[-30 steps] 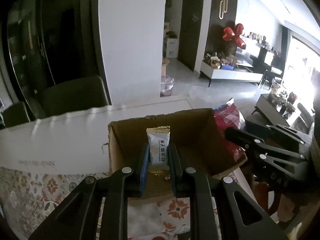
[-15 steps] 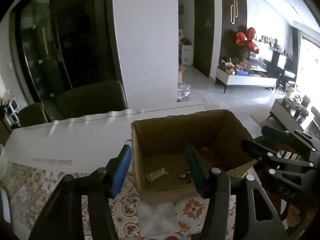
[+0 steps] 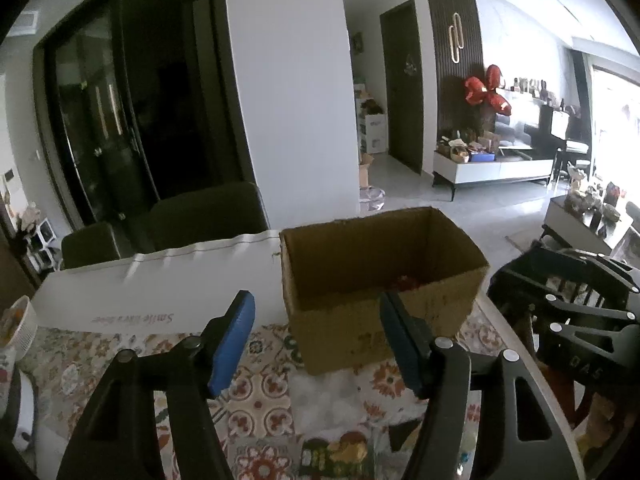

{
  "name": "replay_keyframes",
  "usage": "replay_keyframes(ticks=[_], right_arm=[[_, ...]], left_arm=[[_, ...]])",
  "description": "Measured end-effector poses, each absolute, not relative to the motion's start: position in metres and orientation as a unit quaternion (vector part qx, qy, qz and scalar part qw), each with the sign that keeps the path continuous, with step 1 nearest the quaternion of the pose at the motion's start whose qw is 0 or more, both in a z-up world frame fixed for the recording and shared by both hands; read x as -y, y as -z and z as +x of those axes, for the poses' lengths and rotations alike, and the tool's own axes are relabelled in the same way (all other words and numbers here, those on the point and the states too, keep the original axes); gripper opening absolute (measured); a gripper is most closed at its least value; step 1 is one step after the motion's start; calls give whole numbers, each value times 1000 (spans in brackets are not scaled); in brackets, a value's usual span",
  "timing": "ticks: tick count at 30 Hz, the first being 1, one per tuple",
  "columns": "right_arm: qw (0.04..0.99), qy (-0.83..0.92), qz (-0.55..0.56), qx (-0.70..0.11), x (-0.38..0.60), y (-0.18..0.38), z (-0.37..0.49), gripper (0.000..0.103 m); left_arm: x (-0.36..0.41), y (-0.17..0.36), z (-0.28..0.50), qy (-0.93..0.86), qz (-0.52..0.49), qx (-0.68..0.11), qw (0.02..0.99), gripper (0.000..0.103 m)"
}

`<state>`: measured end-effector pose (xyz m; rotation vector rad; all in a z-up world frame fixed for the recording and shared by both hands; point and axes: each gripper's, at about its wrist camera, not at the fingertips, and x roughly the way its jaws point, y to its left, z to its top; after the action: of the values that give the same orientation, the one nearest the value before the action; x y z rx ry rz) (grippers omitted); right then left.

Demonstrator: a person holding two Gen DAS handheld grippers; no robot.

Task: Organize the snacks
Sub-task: 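Move both open tools back from the box to the snack pile, then grasp the red-white packet with the left tool while the right tool lifts the yellow jelly pouch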

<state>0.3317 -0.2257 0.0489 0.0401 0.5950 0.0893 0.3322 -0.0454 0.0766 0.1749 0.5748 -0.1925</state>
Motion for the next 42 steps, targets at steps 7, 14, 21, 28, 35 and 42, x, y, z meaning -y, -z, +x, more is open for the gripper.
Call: replay_keyframes(ticks=[7,14,21,28,35,42], right_arm=[[953,-55,32,-296,222,-37,295,57],[960,-46,16,-275,218,-32,257,57],[960,-45,11,-276,215,-17,225,57],[954,-43,15,-298,217,6,205,57],[937,-47,10,-345,217,41,194,57],[918,-56,24,-391,218,76,189,57]], left_arm=[[41,-71,290,112,94,-270,952,66],[36,-59,255,116,95,-264,953,66],[36,-44,225,123,95,-263,952,66],[32,-19,204,122,92,-284,946,66],[31,16,195,128,87,-334,930,66],[33,48,192,136,83,-377,913,66]])
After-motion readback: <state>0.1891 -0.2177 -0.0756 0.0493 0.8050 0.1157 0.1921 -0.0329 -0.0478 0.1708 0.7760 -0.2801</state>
